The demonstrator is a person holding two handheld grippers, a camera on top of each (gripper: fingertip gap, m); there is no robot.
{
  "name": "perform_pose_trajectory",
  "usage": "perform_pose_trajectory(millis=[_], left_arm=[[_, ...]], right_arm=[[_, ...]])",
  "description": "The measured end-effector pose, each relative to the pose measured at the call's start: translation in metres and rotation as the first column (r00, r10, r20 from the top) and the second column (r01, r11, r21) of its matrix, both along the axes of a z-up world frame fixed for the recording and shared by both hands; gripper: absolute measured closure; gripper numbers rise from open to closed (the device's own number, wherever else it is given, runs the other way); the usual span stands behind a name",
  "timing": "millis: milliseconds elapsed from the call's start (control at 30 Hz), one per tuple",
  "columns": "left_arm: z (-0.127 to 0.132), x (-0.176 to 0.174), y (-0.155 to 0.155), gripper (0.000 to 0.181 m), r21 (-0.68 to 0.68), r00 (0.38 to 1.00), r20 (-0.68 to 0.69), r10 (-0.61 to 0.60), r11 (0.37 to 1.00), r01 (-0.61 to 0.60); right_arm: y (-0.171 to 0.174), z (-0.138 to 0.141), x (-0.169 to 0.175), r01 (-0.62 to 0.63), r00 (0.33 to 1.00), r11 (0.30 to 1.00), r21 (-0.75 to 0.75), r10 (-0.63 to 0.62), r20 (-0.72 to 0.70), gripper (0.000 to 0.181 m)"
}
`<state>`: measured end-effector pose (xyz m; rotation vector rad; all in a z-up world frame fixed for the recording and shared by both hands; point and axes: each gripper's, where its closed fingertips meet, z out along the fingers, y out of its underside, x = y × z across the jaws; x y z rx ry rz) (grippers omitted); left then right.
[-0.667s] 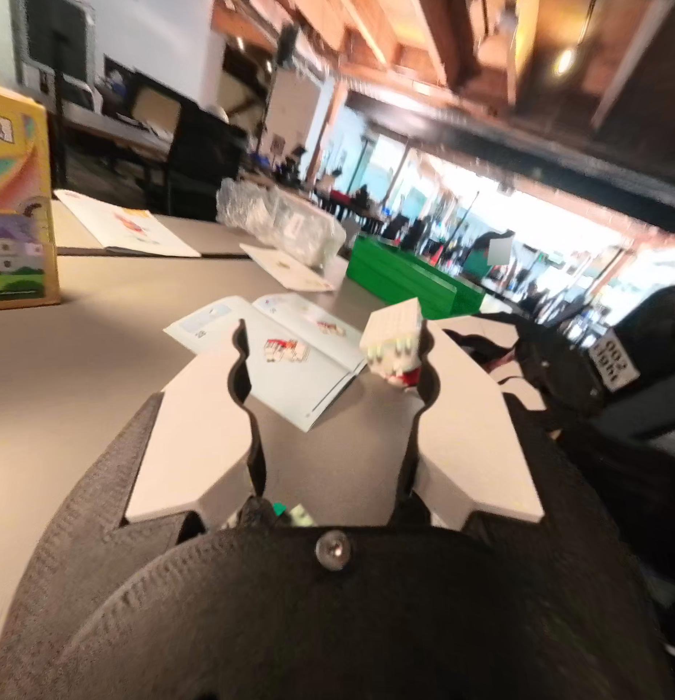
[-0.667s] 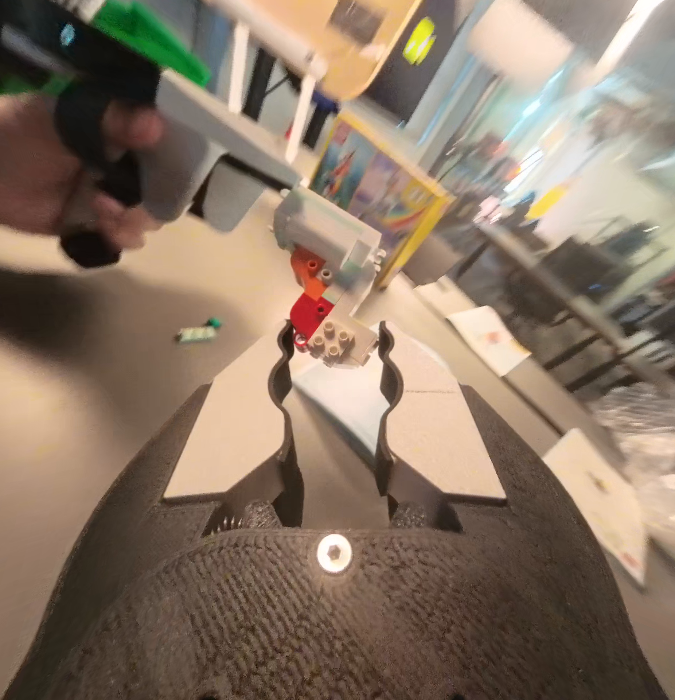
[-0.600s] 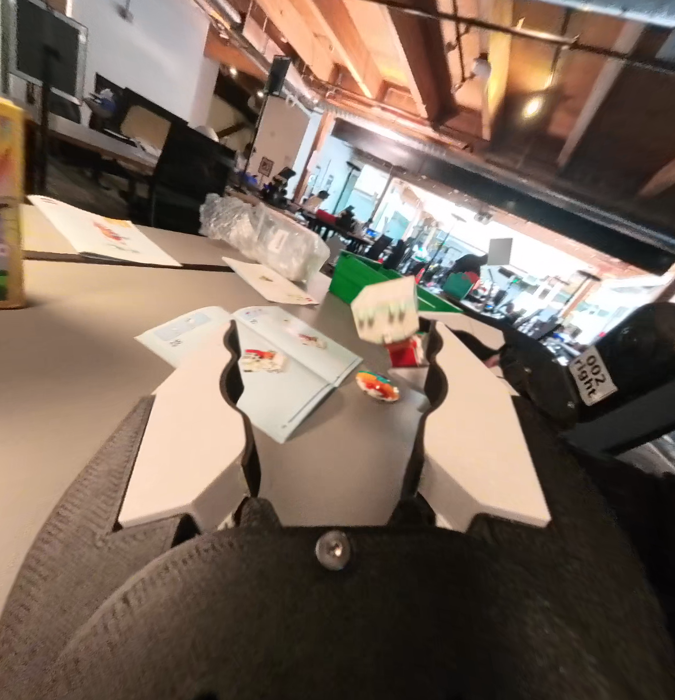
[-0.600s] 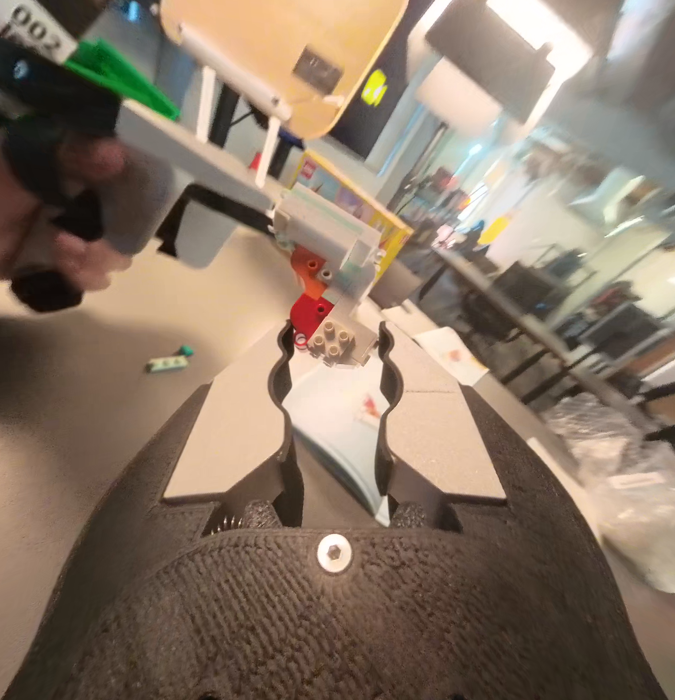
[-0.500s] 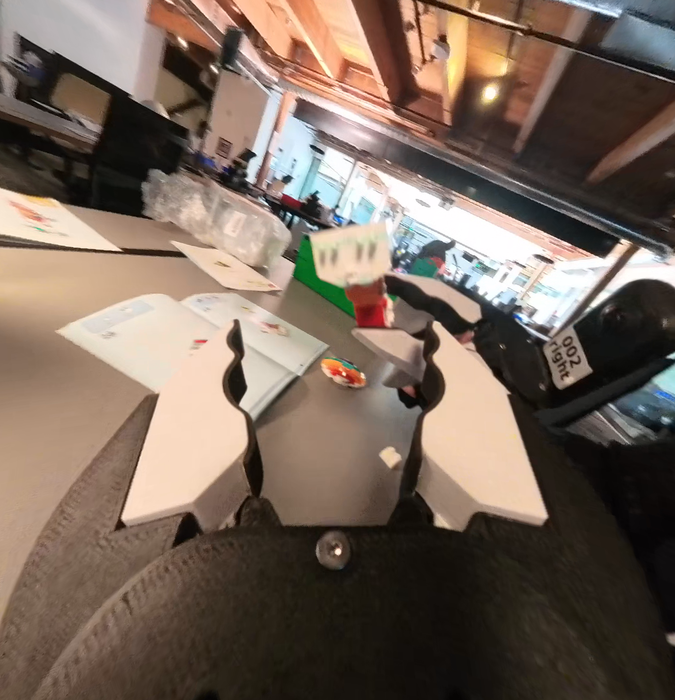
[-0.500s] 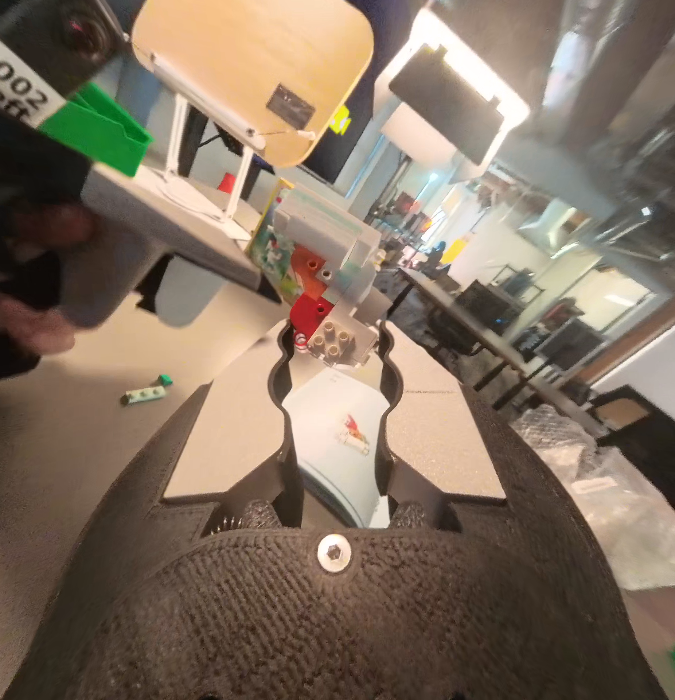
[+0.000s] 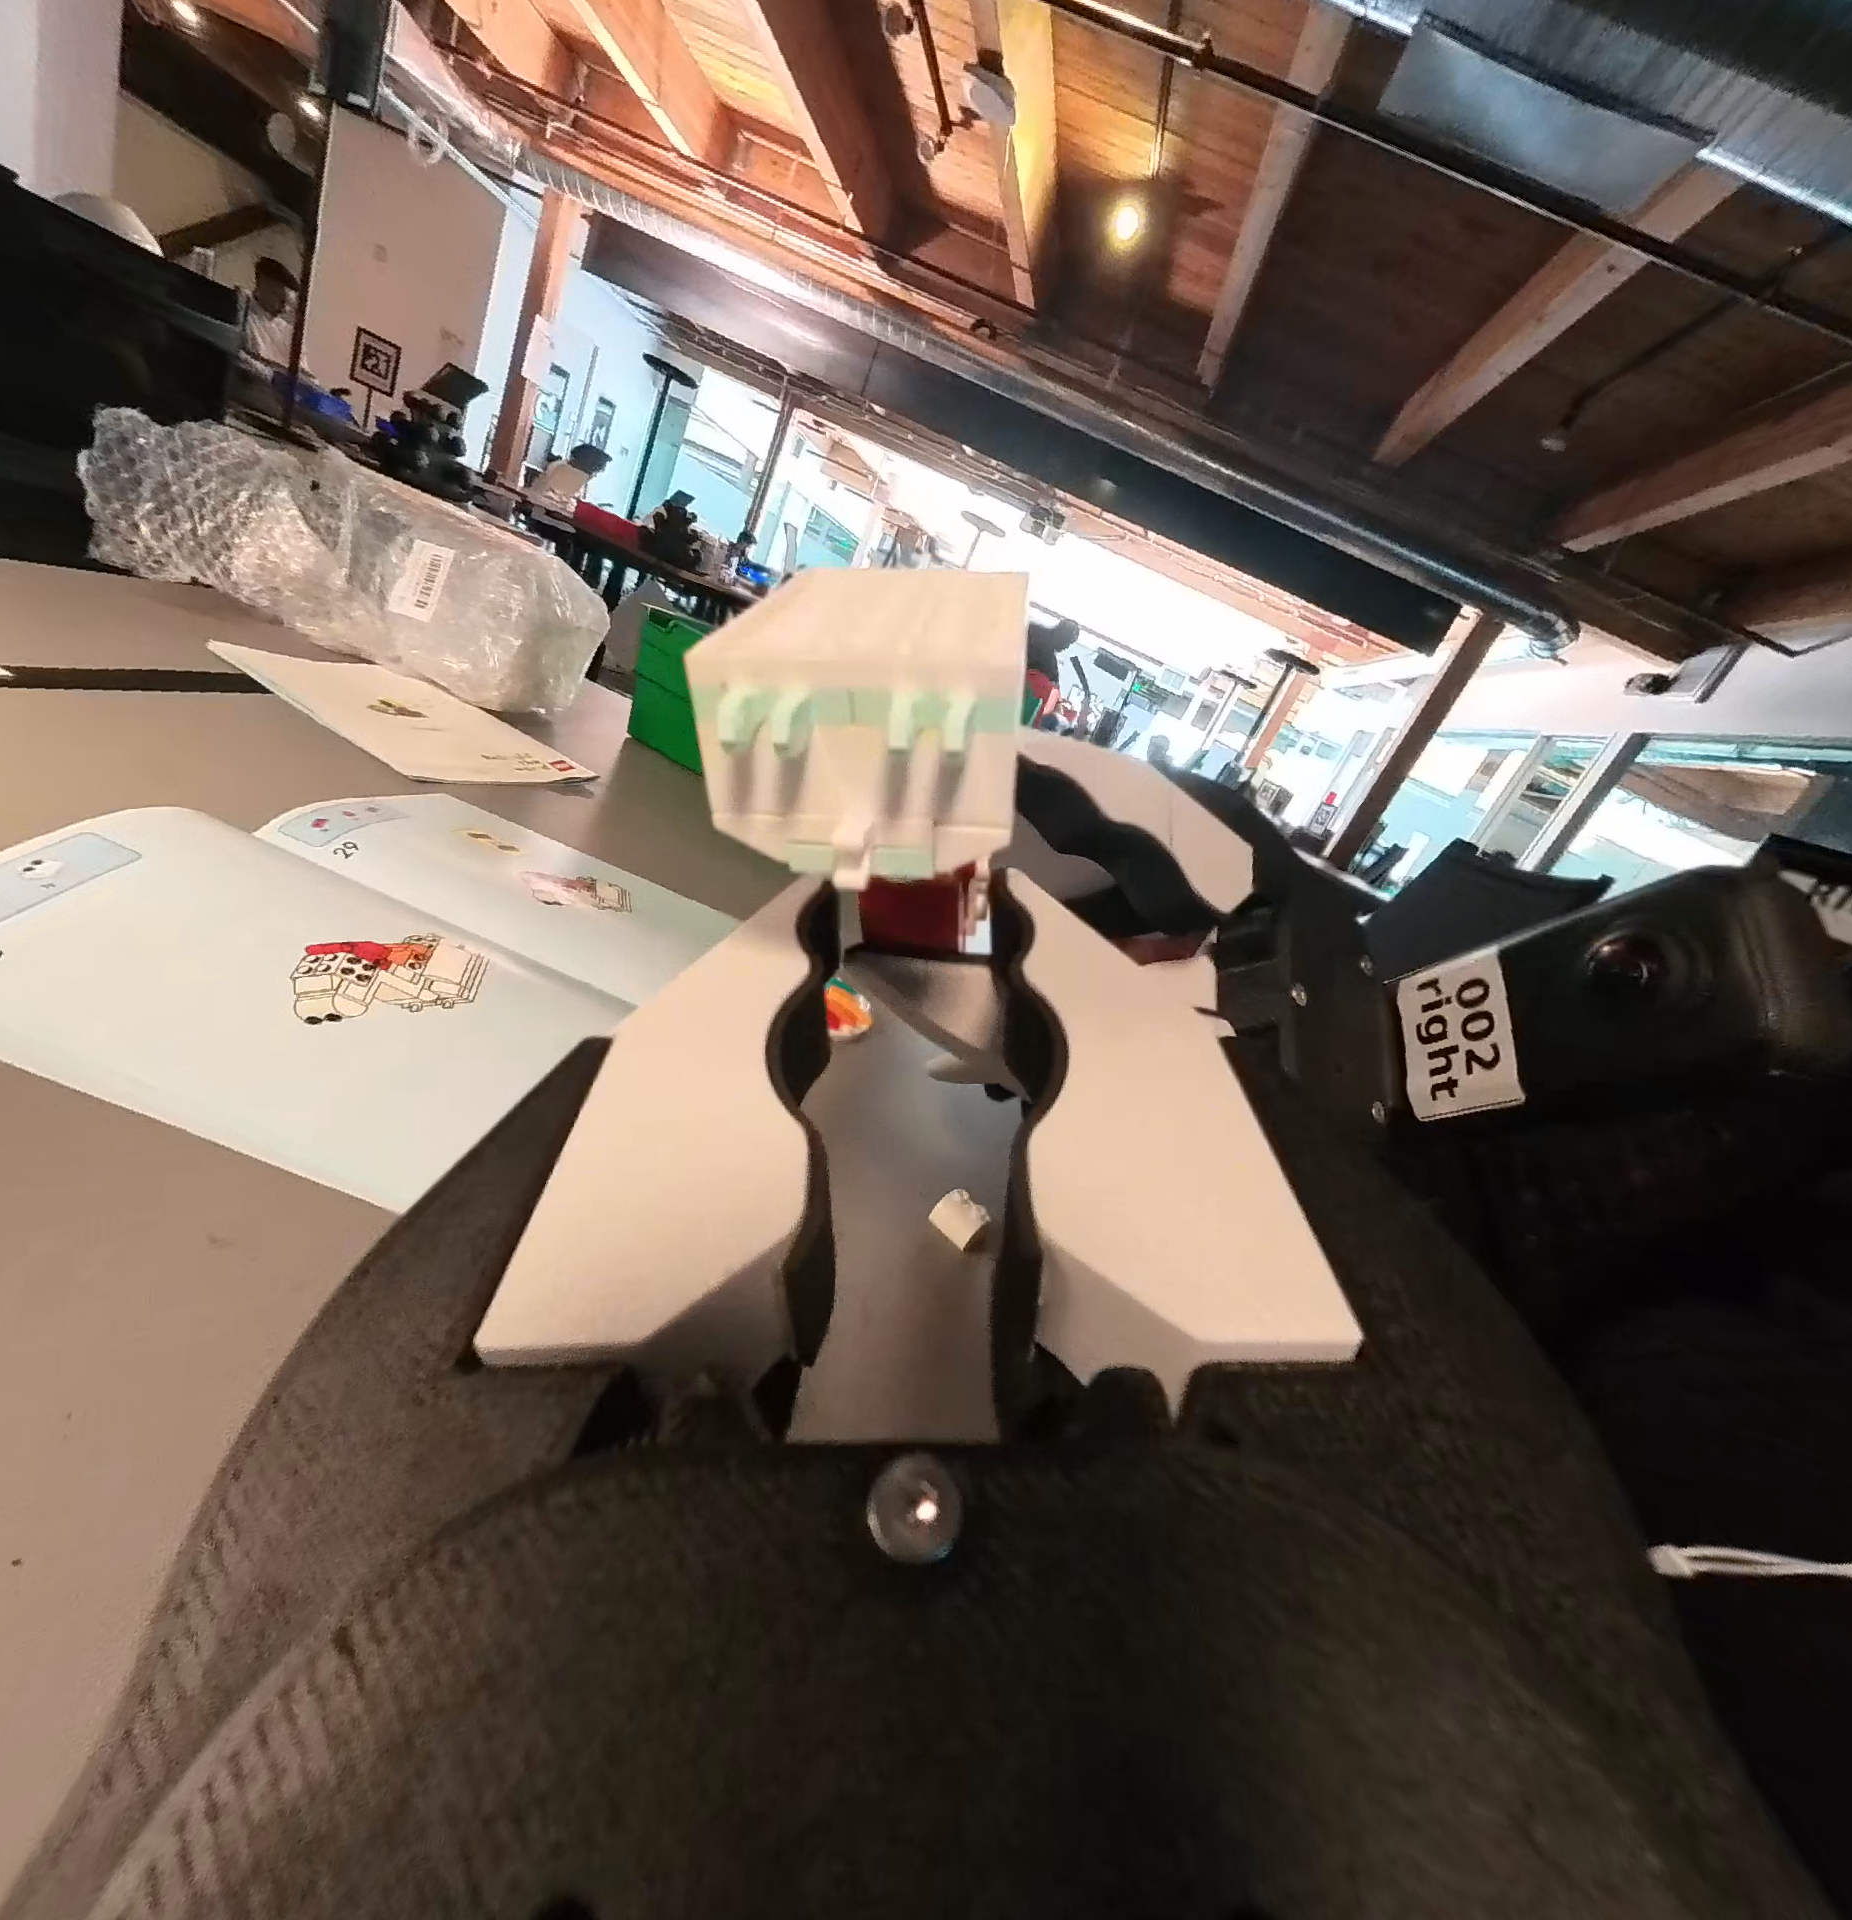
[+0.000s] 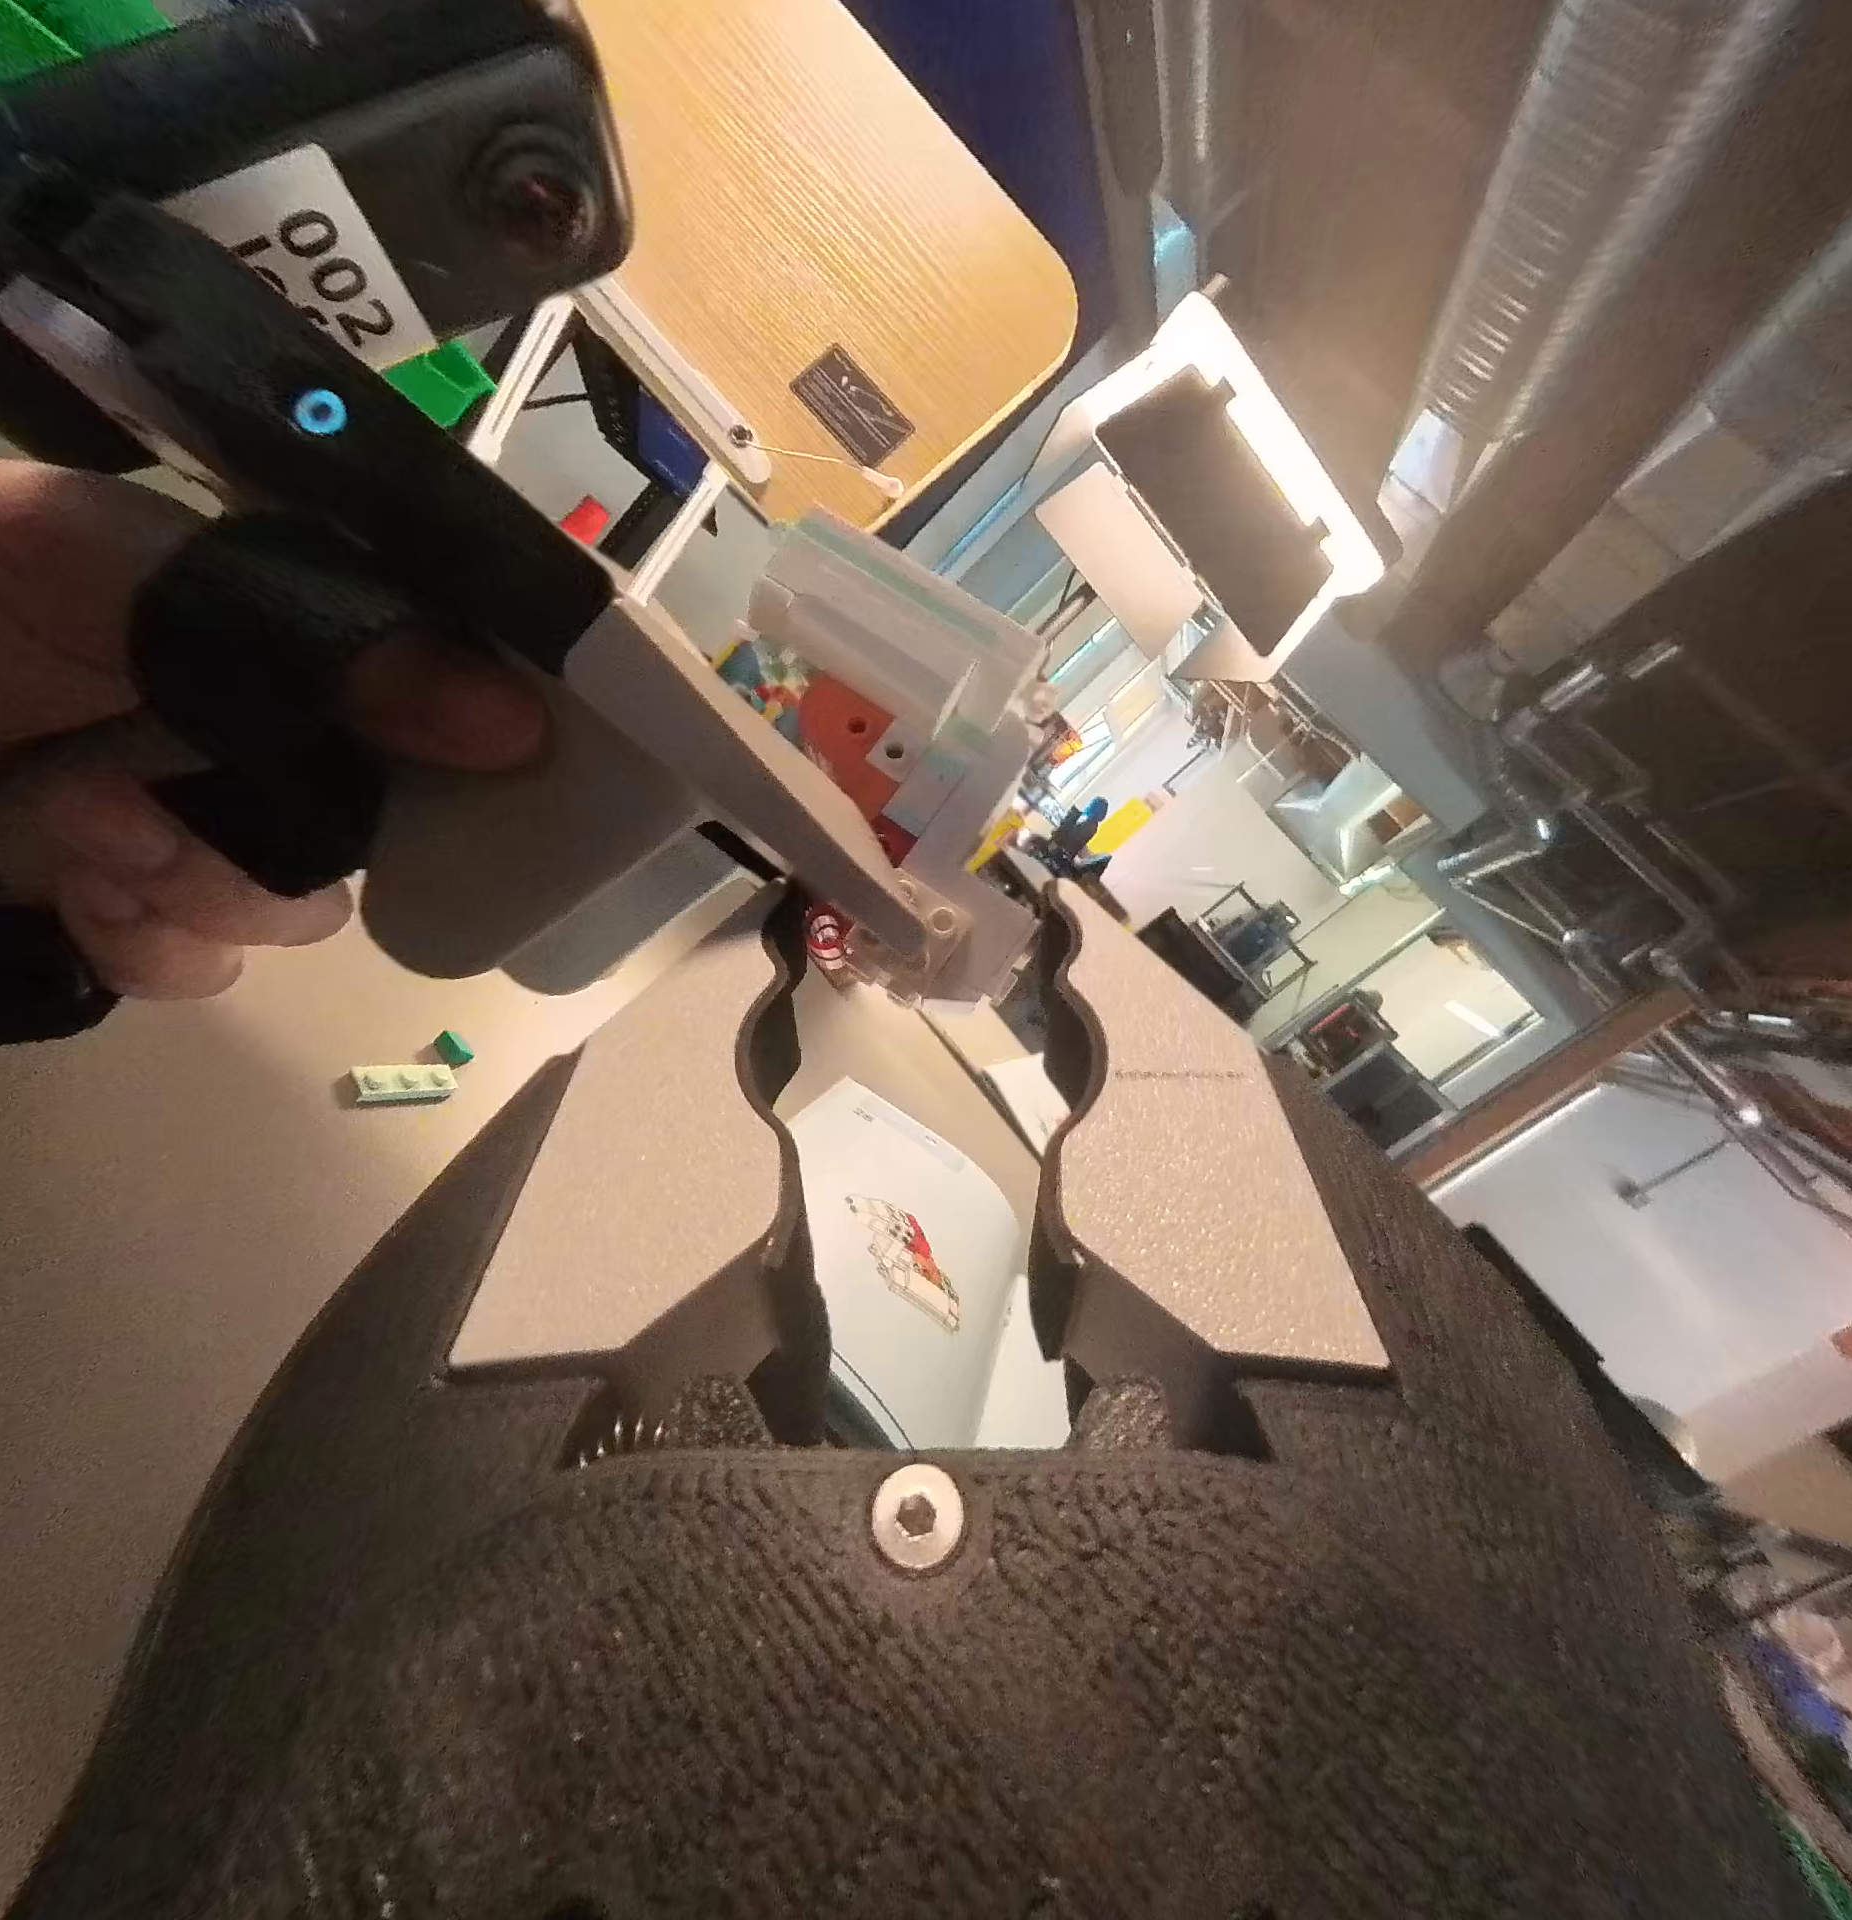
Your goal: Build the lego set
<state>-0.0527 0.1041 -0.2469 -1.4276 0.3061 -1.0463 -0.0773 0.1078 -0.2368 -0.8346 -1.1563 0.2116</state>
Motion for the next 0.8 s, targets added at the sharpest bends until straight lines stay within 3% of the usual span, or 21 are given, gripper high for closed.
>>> perform_pose_trajectory(millis=[233,333,433,500,567,633,700,800], left_arm=[[-0.002,0.005,-0.003,0.158,0.004,0.998,-0.035,-0.049,0.999,0.049],[-0.001,0.007,-0.005,0.158,0.046,0.995,-0.097,-0.040,0.998,0.045],[-0.007,-0.002,0.000,0.158,0.019,0.994,-0.113,-0.007,1.000,0.009],[-0.009,-0.011,0.004,0.158,-0.013,0.997,-0.077,-0.001,1.000,0.000],[-0.008,-0.016,0.006,0.158,-0.036,0.999,-0.032,-0.022,0.999,0.021],[-0.007,-0.016,0.005,0.158,-0.061,0.998,0.011,-0.068,0.996,0.068],[-0.007,-0.011,0.001,0.158,-0.069,0.991,0.039,-0.124,0.990,0.127],[-0.002,0.000,-0.012,0.158,-0.029,0.973,0.041,-0.225,0.974,0.227]], right_arm=[[-0.005,-0.004,0.001,-0.031,0.999,0.998,0.049,0.029,0.027,0.137],[-0.015,0.000,0.007,-0.133,0.991,0.990,0.037,0.132,0.026,0.137],[-0.007,0.008,0.031,-0.160,0.987,0.985,-0.066,0.162,0.021,0.126],[0.007,-0.003,0.049,-0.154,0.983,0.957,-0.245,0.174,0.065,0.129],[0.017,-0.027,0.065,-0.111,0.964,0.887,-0.448,0.206,0.170,0.136],[0.021,-0.037,0.077,-0.097,0.952,0.816,-0.570,0.243,0.184,0.144],[0.014,-0.024,0.075,-0.195,0.953,0.725,-0.661,0.298,0.046,0.154],[-0.005,-0.017,0.068,-0.301,0.909,0.500,-0.812,0.409,-0.085,0.153]])
